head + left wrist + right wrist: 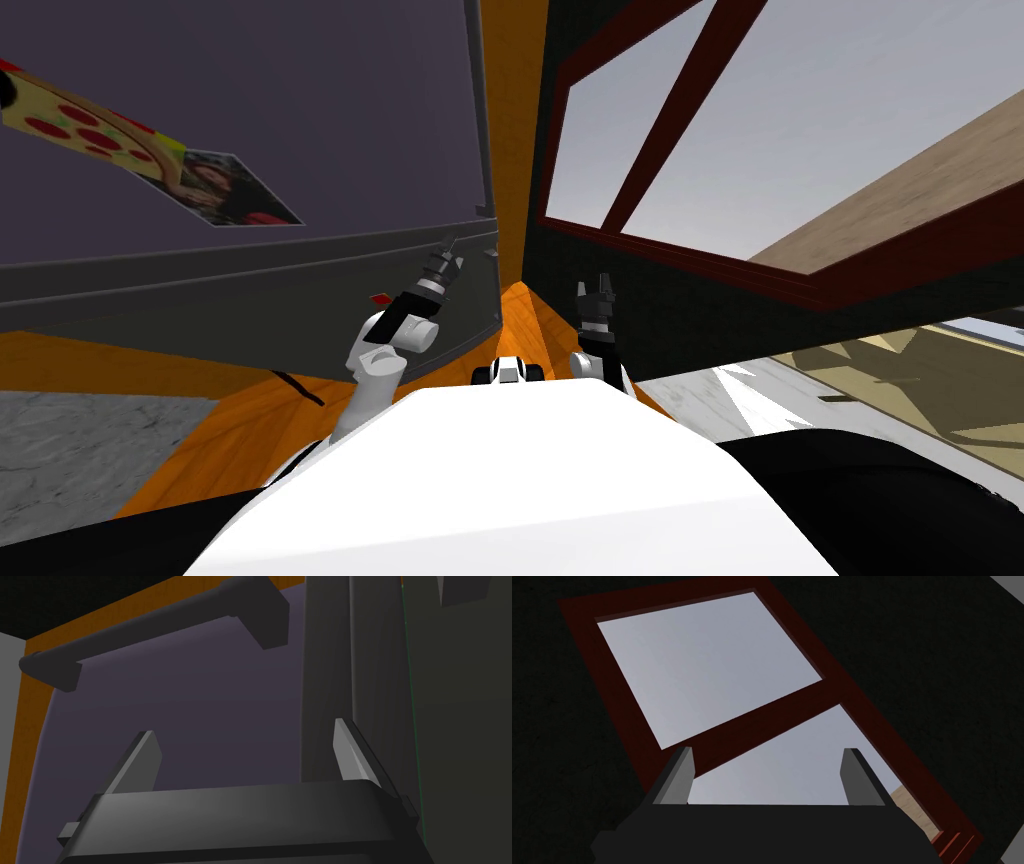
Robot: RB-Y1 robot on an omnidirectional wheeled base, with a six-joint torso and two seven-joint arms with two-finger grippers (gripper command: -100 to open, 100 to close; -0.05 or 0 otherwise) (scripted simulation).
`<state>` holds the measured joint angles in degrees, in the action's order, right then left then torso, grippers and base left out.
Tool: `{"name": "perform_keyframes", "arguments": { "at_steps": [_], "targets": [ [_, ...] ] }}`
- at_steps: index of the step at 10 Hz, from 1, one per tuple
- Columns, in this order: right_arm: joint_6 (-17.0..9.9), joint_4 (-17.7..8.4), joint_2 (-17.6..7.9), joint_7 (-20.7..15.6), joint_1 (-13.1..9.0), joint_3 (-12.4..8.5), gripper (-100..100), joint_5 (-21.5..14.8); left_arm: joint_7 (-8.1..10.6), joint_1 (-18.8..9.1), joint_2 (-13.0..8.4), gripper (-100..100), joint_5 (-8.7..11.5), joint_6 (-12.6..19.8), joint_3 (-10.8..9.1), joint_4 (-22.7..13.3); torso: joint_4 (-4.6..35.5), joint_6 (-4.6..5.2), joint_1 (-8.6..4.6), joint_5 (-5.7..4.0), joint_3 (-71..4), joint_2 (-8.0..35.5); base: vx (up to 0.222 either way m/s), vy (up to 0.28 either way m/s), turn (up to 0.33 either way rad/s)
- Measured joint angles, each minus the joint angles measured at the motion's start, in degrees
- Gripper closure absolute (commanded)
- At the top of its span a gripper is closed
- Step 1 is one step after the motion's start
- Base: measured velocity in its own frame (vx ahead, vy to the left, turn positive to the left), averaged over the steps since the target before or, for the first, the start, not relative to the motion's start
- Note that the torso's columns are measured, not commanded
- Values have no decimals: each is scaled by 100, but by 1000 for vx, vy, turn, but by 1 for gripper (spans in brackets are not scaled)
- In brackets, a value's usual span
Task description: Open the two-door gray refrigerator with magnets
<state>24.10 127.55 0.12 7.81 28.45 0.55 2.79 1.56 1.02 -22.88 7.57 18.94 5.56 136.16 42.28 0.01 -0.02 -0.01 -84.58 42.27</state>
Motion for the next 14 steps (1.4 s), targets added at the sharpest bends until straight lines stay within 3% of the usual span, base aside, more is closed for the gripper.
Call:
{"name": "perform_keyframes", "arguments": {
  "at_steps": [14],
  "targets": [
    [0, 0, 0, 0, 0, 0, 0, 0, 288, -1100, -943, -100, 389, 2116, -198, 266, 0, 0, 1, 1, 0, 0, 46, -29, -78]
  ]
}}
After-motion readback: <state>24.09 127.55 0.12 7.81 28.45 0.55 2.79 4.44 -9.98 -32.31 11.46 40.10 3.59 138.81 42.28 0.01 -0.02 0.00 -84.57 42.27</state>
